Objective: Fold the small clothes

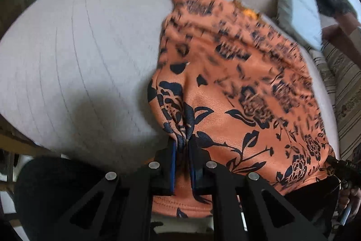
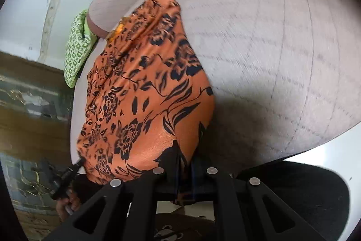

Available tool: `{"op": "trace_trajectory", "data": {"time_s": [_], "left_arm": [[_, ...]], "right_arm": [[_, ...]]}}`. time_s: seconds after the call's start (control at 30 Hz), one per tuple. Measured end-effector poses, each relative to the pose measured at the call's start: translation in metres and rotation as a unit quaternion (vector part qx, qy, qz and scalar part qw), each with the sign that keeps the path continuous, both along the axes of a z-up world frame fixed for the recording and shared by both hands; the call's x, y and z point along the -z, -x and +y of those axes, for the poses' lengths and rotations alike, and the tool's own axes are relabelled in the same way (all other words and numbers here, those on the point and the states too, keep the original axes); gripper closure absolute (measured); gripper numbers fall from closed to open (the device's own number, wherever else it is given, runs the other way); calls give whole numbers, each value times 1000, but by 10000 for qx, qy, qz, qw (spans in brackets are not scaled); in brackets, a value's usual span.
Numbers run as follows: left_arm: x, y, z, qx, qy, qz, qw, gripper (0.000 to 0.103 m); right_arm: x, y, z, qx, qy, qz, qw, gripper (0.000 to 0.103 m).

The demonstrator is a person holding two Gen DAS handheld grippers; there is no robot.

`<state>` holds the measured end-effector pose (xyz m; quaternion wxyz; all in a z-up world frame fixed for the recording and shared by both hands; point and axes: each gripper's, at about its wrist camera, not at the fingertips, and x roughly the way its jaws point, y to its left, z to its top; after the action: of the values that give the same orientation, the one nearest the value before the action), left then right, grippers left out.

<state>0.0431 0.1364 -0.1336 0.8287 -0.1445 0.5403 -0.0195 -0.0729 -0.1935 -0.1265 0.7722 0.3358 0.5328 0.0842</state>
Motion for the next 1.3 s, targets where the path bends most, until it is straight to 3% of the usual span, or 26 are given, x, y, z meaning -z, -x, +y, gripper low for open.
{"op": "trace_trajectory", "data": {"time_s": [0.13,0.2,0.33,0.4,0.5,0.57,0.63,0.67,0.7,0.77,0.8,0.83,0.87,0.9,0.93,0.97,1.1,1.2,1.23,1.3], "left_arm": [[-17,9,1,34,101,-277,9996,93],[-24,10,-2,124,-37,-382,9992,92],[7,-4,1,135,-9,316,9994,92],[-9,-9,0,266,53,138,9995,92],[-59,-33,0,548,307,-350,9974,92],[-95,-64,0,690,372,-694,9945,92],[-125,-114,9,700,703,-953,9905,90],[-134,-143,15,562,873,-1043,9891,87],[-137,-177,26,276,972,-1124,9885,83],[-128,-233,38,-230,696,-1286,9890,79],[-114,-262,41,-347,338,-1313,9902,67],[-90,-288,43,-474,77,-1038,9934,38],[-65,-304,47,-619,-78,-526,9967,32],[-43,-311,51,-733,-57,-101,9972,37],[-30,-307,55,-783,195,-16,9967,45],[-26,-298,59,-779,358,-146,9962,45],[-50,-242,58,-785,-71,-929,9926,35],[-59,-218,33,-118,-173,-1108,9936,26],[-55,-215,18,183,-316,-1130,9929,19],[-40,-217,-1,507,-752,-1000,9909,17]], "right_arm": [[-14,0,0,-11,-308,-277,9991,95],[-22,-3,-1,-112,-269,-398,9988,95],[-2,-12,-1,-168,-368,-48,9992,95],[-10,-17,2,-281,-520,-216,9980,95],[-49,-46,4,-506,-787,-726,9930,95],[-80,-83,3,-569,-923,-1138,9876,95],[-103,-138,3,-621,-777,-1376,9855,95],[-105,-169,4,-619,-723,-1419,9853,95],[-99,-210,-2,-440,-1060,-1437,9829,95],[-83,-270,-20,263,-1303,-1469,9802,92],[-73,-300,-24,381,-970,-1680,9803,91],[-62,-318,-22,296,-655,-1572,9849,70],[-29,-341,-19,251,-267,-657,9972,30],[-7,-344,-18,358,-68,-74,9993,27],[1,-335,-17,337,-133,-231,9991,27],[2,-321,-19,363,-155,-476,9981,27],[-8,-267,-26,451,252,-900,9946,27],[-24,-249,-20,74,705,-1145,9909,27],[-27,-249,-14,-102,774,-1230,9893,27],[-22,-259,-3,-406,648,-1155,9904,27]]}}
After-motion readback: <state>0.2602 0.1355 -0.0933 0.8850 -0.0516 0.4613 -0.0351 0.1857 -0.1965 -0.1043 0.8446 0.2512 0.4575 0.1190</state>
